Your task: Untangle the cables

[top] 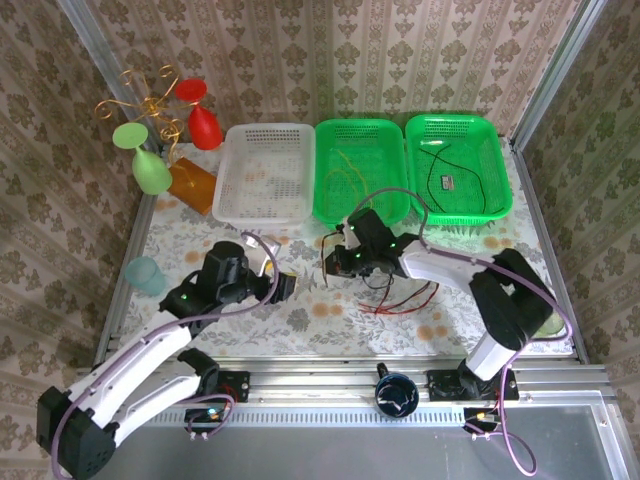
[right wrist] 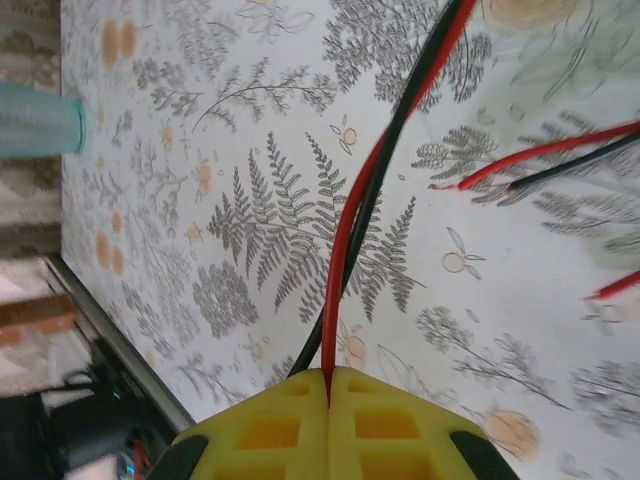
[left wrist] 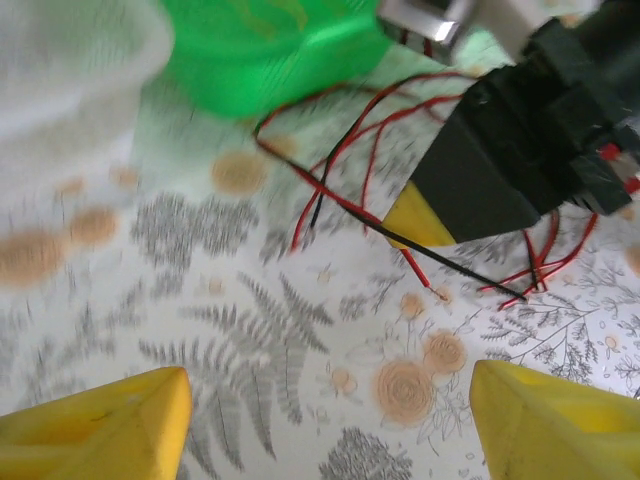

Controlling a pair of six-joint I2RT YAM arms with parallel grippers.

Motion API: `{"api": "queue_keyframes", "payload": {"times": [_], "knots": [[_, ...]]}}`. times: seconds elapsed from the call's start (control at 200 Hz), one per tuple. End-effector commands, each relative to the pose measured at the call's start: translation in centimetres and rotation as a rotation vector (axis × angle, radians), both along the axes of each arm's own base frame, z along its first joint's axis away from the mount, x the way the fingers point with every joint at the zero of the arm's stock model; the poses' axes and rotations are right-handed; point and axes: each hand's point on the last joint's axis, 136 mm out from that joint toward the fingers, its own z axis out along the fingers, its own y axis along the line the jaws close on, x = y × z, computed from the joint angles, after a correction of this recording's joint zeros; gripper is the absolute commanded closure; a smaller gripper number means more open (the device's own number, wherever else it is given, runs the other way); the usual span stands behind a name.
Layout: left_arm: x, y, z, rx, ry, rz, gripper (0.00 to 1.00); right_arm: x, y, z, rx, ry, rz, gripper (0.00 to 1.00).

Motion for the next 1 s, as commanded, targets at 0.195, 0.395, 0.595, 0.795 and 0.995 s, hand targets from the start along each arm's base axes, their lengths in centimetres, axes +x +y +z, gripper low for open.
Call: {"api": "queue_keyframes", "payload": {"times": [0.195, 0.395, 0.595, 0.795, 0.995], "knots": [[-1.8, -3.7, 3.5, 0.072, -0.363, -0.451, 0.26, -1.6, -5.2, 5.3, -0.317, -0.386, 0.306, 1.0], [-1.4, -5.8, 4.8, 0.032, -0.434, -0.579, 0.37, -2.8, -7.6, 7.9, -0.417, -0.568, 0.452, 1.0], [-1.2, -7.8, 6.7, -0.034, -0.548, -0.682, 0.47, -3.4, -8.8, 9.7, -0.462, -0.572, 0.573, 1.0], [-0.8, -9.6, 7.1, -0.05, -0.676, -0.753, 0.59, -3.7, -8.3, 10.0, -0.452, -0.577, 0.678, 1.0], [-0.5, -11.0, 8.2, -0.077, -0.715, -0.794, 0.58, -3.1, -8.4, 10.8, -0.491, -0.639, 0.722, 1.0]]}}
